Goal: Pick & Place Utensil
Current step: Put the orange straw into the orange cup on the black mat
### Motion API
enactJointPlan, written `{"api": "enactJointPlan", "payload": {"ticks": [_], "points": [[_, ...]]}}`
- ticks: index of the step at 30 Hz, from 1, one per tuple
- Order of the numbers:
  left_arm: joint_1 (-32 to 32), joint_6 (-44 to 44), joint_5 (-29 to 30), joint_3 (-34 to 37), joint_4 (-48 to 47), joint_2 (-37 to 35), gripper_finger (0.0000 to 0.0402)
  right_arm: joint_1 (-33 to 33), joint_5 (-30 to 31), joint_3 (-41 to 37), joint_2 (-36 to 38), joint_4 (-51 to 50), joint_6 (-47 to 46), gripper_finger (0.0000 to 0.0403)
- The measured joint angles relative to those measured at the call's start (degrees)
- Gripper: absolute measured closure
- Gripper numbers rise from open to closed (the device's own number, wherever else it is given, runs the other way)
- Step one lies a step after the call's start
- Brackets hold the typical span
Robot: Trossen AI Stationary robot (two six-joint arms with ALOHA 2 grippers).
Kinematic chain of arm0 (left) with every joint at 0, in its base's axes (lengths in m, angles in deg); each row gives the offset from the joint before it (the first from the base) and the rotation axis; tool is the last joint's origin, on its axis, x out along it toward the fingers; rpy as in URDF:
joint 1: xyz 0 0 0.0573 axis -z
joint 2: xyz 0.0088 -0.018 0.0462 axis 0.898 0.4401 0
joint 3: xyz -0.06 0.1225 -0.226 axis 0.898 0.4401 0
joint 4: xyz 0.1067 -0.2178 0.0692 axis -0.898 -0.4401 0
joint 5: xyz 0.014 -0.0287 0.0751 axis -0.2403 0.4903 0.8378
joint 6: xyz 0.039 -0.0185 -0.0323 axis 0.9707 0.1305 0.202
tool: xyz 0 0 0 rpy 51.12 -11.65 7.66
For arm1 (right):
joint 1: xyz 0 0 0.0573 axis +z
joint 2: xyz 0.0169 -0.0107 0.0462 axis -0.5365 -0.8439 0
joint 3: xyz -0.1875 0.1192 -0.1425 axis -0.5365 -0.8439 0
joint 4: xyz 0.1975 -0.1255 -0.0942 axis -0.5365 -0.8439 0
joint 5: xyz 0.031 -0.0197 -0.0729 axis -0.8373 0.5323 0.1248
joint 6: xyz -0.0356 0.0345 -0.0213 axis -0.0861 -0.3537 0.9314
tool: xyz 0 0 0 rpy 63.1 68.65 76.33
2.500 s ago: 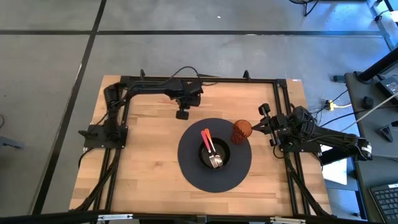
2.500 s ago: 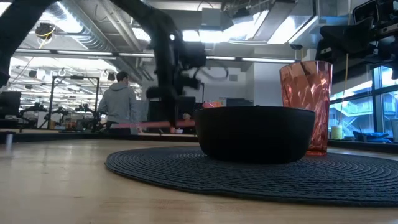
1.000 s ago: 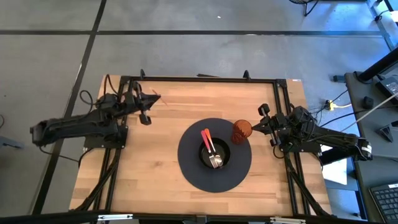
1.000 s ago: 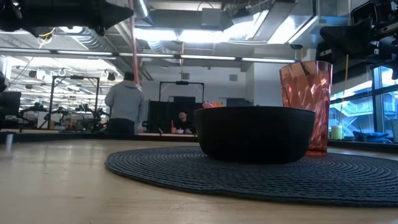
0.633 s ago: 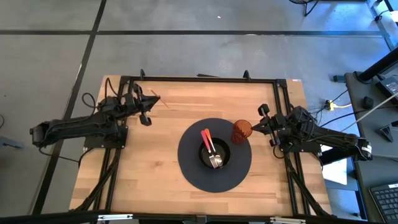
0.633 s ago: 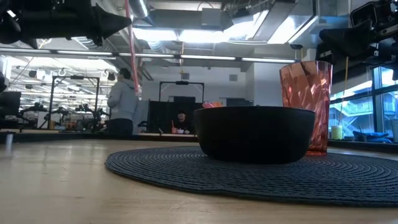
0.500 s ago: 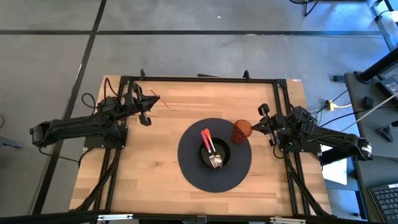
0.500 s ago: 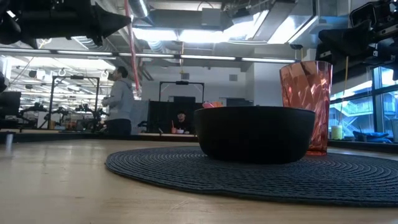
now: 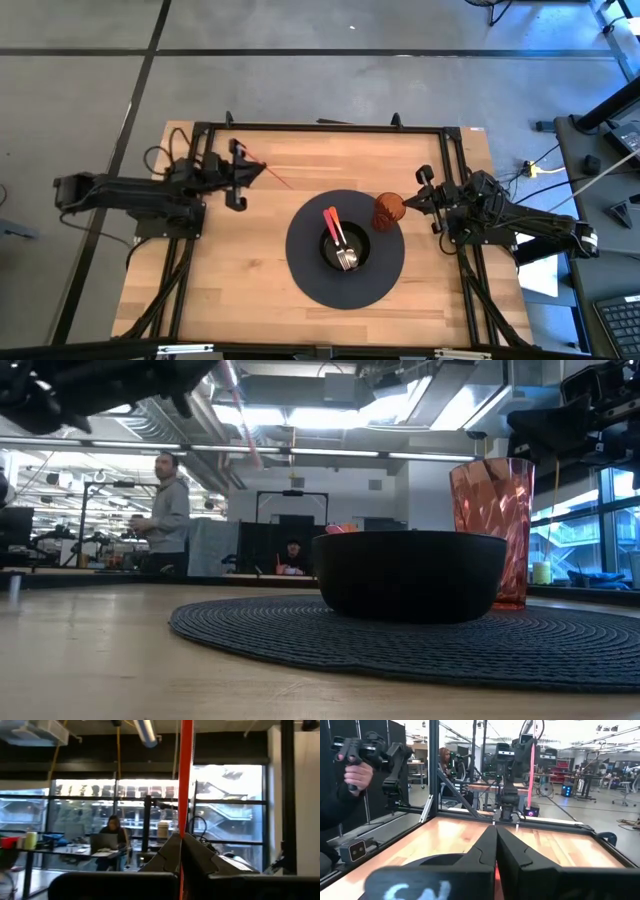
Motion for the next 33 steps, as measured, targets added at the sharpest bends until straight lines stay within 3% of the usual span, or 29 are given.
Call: {"api": "enactJointPlan", "payload": {"ticks": [5,12,18,22,28,33], "points": [[5.13,3.06,1.93,-7.56,6.67,13.29,0.0399,-0.02,0.00,0.00,0.00,0.04,0.95,0.0397],[11.03,9.68,-0.73,-26.50,7.98,33.39,0.0399,0.00,-0.02,0.00,0.00,0.02,-0.52,0.0397],[11.51,16.33,-2.14,-43.26,5.03,49.17,0.0399,0.00,-0.02,0.00,0.00,-0.13,-0.46,0.0397],[10.42,15.70,-7.93,-52.78,4.35,59.26,0.0399,0.00,-0.02,0.00,0.00,-0.13,0.65,0.0397],[10.15,12.46,-10.94,-62.82,2.90,69.38,0.0399,0.00,-0.02,0.00,0.00,-0.13,0.67,0.0397],[10.13,12.40,-10.88,-65.87,-1.59,71.71,0.0399,0.00,-0.04,0.00,0.00,-0.11,-0.28,0.0397]]}}
